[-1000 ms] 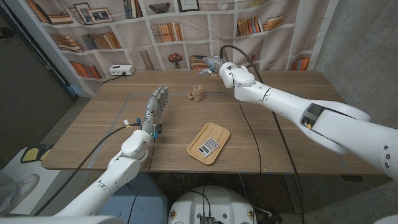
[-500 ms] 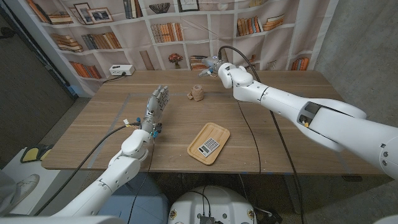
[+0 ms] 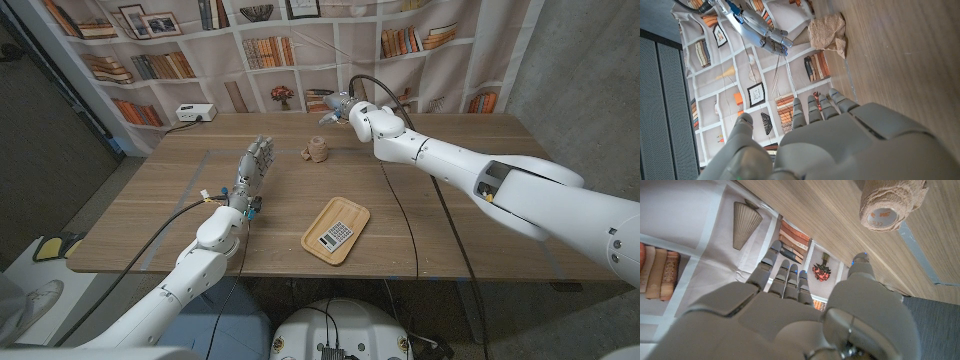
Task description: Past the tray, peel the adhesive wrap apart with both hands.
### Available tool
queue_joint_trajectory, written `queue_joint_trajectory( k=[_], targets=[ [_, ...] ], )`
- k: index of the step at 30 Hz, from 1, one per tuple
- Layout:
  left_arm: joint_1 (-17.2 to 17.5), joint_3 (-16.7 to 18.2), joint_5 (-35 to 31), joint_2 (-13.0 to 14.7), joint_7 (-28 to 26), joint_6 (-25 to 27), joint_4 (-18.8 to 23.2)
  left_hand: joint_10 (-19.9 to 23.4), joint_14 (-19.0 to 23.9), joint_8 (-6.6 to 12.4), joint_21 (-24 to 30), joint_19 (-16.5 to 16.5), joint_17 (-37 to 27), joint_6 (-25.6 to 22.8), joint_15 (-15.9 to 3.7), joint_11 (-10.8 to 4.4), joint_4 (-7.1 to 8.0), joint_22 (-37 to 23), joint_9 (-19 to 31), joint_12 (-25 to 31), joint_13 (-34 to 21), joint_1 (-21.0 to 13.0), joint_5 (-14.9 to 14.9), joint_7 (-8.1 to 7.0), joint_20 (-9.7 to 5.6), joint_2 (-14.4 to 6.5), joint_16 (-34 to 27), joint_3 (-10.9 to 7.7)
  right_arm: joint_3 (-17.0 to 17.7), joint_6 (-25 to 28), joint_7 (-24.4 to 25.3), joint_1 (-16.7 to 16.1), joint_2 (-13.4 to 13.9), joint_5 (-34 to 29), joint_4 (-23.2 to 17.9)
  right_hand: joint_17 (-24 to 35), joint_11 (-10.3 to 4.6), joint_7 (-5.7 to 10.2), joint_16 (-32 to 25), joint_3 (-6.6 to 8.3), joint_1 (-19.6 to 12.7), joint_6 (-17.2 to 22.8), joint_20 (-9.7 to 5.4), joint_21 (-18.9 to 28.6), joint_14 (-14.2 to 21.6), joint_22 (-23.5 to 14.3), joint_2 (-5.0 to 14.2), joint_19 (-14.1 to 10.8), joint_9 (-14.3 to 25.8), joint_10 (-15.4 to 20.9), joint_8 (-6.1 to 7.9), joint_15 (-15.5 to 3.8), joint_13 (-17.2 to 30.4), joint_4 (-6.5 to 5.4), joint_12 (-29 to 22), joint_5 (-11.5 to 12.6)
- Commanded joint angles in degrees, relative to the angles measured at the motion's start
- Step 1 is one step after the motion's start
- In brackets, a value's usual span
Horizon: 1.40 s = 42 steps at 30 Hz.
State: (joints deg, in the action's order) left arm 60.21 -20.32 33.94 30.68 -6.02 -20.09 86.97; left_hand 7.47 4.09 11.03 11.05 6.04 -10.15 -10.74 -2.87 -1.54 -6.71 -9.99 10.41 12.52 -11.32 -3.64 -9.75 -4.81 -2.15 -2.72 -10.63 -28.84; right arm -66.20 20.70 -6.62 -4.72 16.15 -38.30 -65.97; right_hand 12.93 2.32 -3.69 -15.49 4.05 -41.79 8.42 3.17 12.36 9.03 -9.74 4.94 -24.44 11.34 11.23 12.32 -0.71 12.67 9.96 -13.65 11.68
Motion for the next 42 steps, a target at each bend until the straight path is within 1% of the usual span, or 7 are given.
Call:
queue_joint_trajectory(
  k=[1,3,7,9,18,25,42],
  targets=[
    [-0.17,-0.22,0.03,0.12,0.06,0.82,0.40,0.23,0.28,-0.18,0.12,0.16,-0.10,-0.32,0.28,0.10,-0.10,-0.09,0.11,-0.07,-0.26,-0.13,-0.25,-0.11,0.27,-0.11,0.00,-0.20,-0.77,-1.67,0.31,0.79,-0.59,0.49,1.90,0.18,-0.19,0.70,-0.19,0.83,-2.00,0.44,-0.29,-0.09,0.23,-0.28,-0.11,-0.44,0.15,0.45,0.16,-0.63,0.26,0.32,-0.40,0.40],
    [-0.14,-0.23,0.01,0.12,0.00,0.85,0.45,0.20,0.29,-0.17,0.12,0.16,-0.10,-0.33,0.29,0.03,-0.10,-0.09,0.11,-0.08,-0.26,-0.13,-0.25,-0.10,0.27,-0.11,0.00,-0.20,-0.76,-2.26,0.78,0.74,-0.57,0.60,2.15,0.20,-0.38,0.81,-0.25,1.01,-2.64,0.36,-0.45,-0.10,0.45,-0.28,-0.20,-0.58,0.15,0.67,0.12,-0.97,0.30,0.39,-0.48,0.47],
    [-0.02,-0.27,0.00,0.11,-0.10,0.88,0.58,0.20,0.27,-0.18,0.12,0.17,-0.10,-0.31,0.26,0.10,-0.10,-0.09,0.11,-0.08,-0.26,-0.13,-0.25,-0.08,0.25,-0.11,0.01,-0.20,-0.80,-3.64,1.29,0.74,-0.32,0.79,2.40,0.49,-2.39,3.13,-0.76,1.61,-4.79,0.56,-0.91,-0.09,1.76,-0.29,-0.53,-1.50,0.16,2.44,0.07,-2.36,0.61,-0.01,-1.17,0.57],
    [0.05,-0.29,-0.04,0.09,-0.19,0.89,0.65,0.25,0.24,-0.20,0.12,0.16,-0.10,-0.27,0.20,-0.06,-0.10,-0.09,0.11,-0.06,-0.26,-0.13,-0.25,-0.14,0.27,-0.11,0.02,-0.20,-0.83,-4.12,1.26,0.77,-0.22,0.83,2.45,0.57,-2.76,3.52,-0.92,1.76,-5.17,0.61,-1.07,-0.01,2.12,-0.30,-0.47,-1.89,0.16,2.67,0.07,-2.67,0.67,-0.08,-1.26,0.58],
    [0.32,-0.40,-0.24,0.13,-0.32,0.81,1.04,0.29,0.27,-0.17,0.12,0.15,-0.10,-0.34,0.21,0.14,-0.10,-0.09,0.11,-0.05,-0.26,-0.12,-0.25,-0.12,0.28,-0.12,0.01,-0.21,-0.85,-6.50,0.28,1.30,-0.30,1.46,3.51,0.85,-3.77,4.24,-1.35,3.05,-8.49,1.44,-1.46,-0.18,3.19,-0.29,-0.11,-2.37,0.19,3.97,0.26,-3.67,0.99,0.30,-1.83,0.62],
    [0.59,-0.42,-0.06,0.28,-0.04,0.80,1.33,0.29,0.28,-0.19,0.13,0.18,-0.10,-0.29,0.20,0.13,-0.10,-0.09,0.11,-0.05,-0.26,-0.12,-0.26,-0.10,0.25,-0.14,0.01,-0.22,-0.61,-7.37,2.44,0.67,0.03,1.08,3.36,1.32,-4.78,4.65,-2.57,3.36,-9.71,3.77,-1.70,0.29,5.81,-0.30,-0.29,-4.56,0.20,6.60,0.86,-5.44,1.30,-0.32,-2.92,0.25],
    [1.27,-0.26,-0.19,0.69,-0.40,0.96,2.37,0.26,0.24,-0.05,0.11,0.13,-0.10,-0.74,0.13,0.17,-0.10,-0.09,0.11,-0.07,-0.26,-0.11,-0.25,0.19,0.24,-0.13,0.02,-0.22,-0.76,-8.12,3.26,0.37,-0.49,0.93,4.85,1.76,-4.18,3.79,-3.14,3.76,-11.12,3.50,-2.27,0.32,6.70,-0.32,-0.28,-5.68,0.20,7.63,0.40,-6.01,1.57,-0.45,-3.34,0.13]
  ],
)
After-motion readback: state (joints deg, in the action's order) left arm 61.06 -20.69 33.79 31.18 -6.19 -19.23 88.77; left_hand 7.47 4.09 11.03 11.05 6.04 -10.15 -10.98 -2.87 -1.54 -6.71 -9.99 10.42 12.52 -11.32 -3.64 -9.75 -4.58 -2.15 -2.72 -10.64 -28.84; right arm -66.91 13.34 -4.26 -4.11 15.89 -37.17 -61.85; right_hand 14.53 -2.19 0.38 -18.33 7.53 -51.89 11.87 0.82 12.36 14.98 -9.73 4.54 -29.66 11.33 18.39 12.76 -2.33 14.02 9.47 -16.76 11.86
